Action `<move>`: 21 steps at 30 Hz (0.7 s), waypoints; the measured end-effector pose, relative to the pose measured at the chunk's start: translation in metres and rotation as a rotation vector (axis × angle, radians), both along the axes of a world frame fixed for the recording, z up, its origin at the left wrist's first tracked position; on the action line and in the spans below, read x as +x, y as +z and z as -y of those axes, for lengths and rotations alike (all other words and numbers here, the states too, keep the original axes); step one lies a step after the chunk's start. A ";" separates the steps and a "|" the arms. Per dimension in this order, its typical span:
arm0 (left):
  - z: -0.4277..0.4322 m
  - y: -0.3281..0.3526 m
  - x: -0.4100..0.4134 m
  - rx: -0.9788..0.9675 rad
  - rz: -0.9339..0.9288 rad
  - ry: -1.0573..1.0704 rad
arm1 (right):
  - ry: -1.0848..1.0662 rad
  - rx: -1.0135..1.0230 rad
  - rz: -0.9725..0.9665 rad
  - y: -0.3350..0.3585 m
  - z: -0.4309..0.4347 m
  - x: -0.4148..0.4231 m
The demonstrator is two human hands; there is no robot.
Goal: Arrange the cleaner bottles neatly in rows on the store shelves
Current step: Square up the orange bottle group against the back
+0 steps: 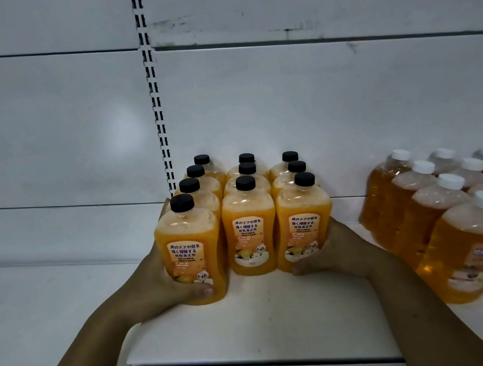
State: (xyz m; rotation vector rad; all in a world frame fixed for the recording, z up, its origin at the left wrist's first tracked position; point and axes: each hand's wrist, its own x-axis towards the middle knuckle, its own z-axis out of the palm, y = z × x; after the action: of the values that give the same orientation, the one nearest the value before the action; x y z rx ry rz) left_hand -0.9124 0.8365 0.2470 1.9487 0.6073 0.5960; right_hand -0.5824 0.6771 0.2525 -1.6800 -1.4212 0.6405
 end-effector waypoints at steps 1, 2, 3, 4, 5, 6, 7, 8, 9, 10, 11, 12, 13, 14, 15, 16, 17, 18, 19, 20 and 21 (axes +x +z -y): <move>0.000 -0.002 0.001 0.016 -0.002 0.028 | -0.004 0.010 0.012 0.000 0.000 0.000; 0.000 -0.004 0.002 0.031 -0.001 0.057 | -0.009 0.018 0.017 0.000 -0.001 0.000; 0.000 -0.004 0.004 0.044 -0.003 0.077 | -0.016 0.023 0.018 0.001 -0.001 0.000; 0.000 -0.005 0.005 0.054 -0.008 0.089 | -0.025 0.029 0.011 0.001 -0.001 0.000; -0.001 -0.006 0.006 0.061 -0.010 0.097 | -0.029 0.037 0.004 0.001 -0.001 0.001; -0.002 -0.006 0.006 0.069 -0.015 0.105 | -0.023 0.046 -0.001 0.001 0.000 0.000; -0.002 -0.006 0.006 0.075 -0.015 0.111 | -0.013 0.049 -0.005 0.001 0.000 0.000; -0.002 -0.005 0.006 0.085 -0.014 0.115 | -0.005 0.049 -0.008 0.001 0.001 -0.001; -0.001 -0.004 0.006 0.095 -0.013 0.112 | 0.000 0.045 -0.010 0.001 0.001 -0.002; -0.001 -0.004 0.006 0.106 -0.017 0.107 | 0.000 0.038 -0.014 0.002 0.002 -0.003; 0.000 -0.003 0.006 0.115 -0.021 0.101 | 0.002 0.029 -0.015 0.004 0.003 -0.004; -0.001 -0.003 0.005 0.125 -0.026 0.096 | 0.007 0.023 -0.008 0.006 0.005 -0.006; -0.001 -0.002 0.005 0.133 -0.025 0.093 | 0.009 0.016 0.005 0.007 0.006 -0.008; -0.002 -0.001 0.004 0.140 -0.022 0.091 | 0.006 0.015 0.009 0.008 0.008 -0.010; -0.003 0.000 0.004 0.145 -0.016 0.088 | -0.005 0.015 0.008 0.007 0.009 -0.011; -0.003 0.001 0.005 0.153 -0.011 0.088 | -0.016 0.016 0.016 0.006 0.011 -0.014; -0.002 0.002 0.005 0.155 -0.005 0.086 | -0.024 0.017 0.033 0.005 0.012 -0.016; -0.001 0.003 0.005 0.153 -0.007 0.085 | -0.034 0.010 0.045 0.005 0.014 -0.018; 0.001 0.003 0.005 0.151 -0.012 0.083 | -0.040 0.005 0.051 0.006 0.016 -0.021; 0.003 0.004 0.004 0.153 -0.017 0.083 | -0.042 0.006 0.055 0.007 0.019 -0.023; 0.003 0.004 0.003 0.158 -0.022 0.081 | -0.048 0.018 0.056 0.008 0.022 -0.026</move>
State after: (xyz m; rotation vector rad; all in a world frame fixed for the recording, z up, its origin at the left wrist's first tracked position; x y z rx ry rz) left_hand -0.9096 0.8331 0.2509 2.0884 0.6725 0.6925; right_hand -0.6081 0.6552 0.2601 -1.7245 -1.4167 0.5560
